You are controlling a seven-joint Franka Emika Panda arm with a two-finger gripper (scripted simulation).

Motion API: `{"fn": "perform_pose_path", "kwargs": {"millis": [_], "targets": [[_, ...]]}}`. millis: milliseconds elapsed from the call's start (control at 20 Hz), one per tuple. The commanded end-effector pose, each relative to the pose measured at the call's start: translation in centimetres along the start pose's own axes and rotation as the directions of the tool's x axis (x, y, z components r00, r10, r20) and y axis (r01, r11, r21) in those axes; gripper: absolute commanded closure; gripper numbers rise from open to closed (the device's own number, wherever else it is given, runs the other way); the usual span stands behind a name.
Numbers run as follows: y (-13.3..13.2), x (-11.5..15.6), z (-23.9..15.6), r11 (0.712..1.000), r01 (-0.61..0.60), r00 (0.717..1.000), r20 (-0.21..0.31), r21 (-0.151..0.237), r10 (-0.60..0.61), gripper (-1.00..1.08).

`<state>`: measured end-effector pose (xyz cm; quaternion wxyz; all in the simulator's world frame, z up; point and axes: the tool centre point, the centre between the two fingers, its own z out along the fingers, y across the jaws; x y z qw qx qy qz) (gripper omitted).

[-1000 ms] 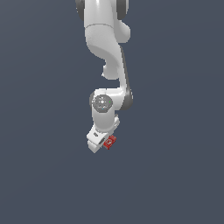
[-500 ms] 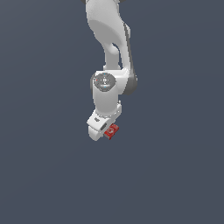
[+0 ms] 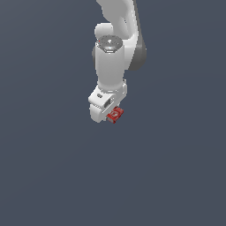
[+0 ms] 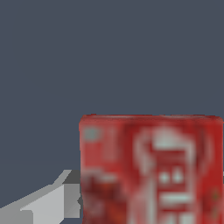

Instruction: Pick up the object and move it to a goal position.

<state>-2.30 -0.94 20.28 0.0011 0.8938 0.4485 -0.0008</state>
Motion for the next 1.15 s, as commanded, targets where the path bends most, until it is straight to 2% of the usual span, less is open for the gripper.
{"fn": "perform_pose_path", "kwargs": {"millis": [0, 600, 1100], "targets": [[-1.0, -0.3, -2.6, 1.0, 0.0, 1.0, 0.0, 0.0, 0.0, 1.08], [-4.5, -1.2, -12.5, 1.0, 0.0, 1.0, -0.003, 0.002, 0.0, 1.08], [-5.1, -1.3, -15.2, 1.0, -0.001, 1.0, -0.003, 0.001, 0.001, 1.08]]}}
